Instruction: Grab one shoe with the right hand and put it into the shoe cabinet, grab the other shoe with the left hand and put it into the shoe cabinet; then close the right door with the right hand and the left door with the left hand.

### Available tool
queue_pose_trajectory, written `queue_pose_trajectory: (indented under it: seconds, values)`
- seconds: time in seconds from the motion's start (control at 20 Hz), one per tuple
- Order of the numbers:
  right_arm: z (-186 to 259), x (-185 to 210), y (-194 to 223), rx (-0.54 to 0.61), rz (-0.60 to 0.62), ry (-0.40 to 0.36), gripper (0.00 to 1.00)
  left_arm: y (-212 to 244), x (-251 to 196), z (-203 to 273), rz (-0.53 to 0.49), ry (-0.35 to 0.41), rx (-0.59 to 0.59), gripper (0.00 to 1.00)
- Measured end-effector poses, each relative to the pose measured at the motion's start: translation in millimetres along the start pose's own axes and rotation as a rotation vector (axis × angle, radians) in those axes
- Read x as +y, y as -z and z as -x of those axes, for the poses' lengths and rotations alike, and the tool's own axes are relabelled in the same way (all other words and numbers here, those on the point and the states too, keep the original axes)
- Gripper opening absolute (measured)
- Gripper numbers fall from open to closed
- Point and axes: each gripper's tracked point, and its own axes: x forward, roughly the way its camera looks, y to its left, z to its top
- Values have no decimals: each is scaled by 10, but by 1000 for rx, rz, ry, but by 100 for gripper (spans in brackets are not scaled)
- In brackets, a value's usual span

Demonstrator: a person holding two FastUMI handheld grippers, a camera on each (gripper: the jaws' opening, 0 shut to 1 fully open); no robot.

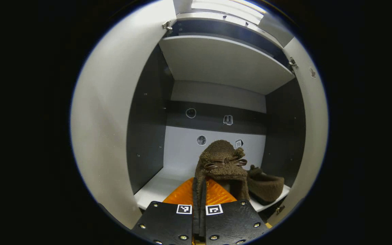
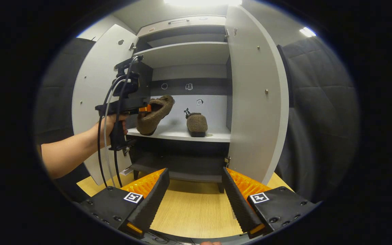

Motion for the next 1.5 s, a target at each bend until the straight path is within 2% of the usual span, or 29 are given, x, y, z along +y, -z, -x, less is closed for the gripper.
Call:
queue_pose_trajectory:
  seconds: [0.35, 0.45, 0.55, 0.65, 0.9, 1.25, 1.5]
  values:
    - [-55, -131, 2, 4, -1, 25, 98, 353, 30, -549, -37, -53, 142, 0]
    - [-64, -155, -2, 1, -2, 28, 98, 431, 61, -617, -61, -70, 164, 0]
    - [-85, -159, -18, -3, 3, 29, 98, 384, 26, -617, -63, -55, 156, 0]
    - [-87, -145, -48, -11, 0, 25, 98, 328, 64, -580, -64, -45, 144, 7]
    - [-67, -57, -195, -52, 7, 13, 97, 52, 28, -215, -120, -4, 72, 80]
    - [33, 76, -412, -113, 11, 9, 98, -248, -89, 726, -144, 77, -17, 80]
    - [107, 108, -539, -144, 15, 7, 98, -296, -49, 1283, -137, 100, -37, 80]
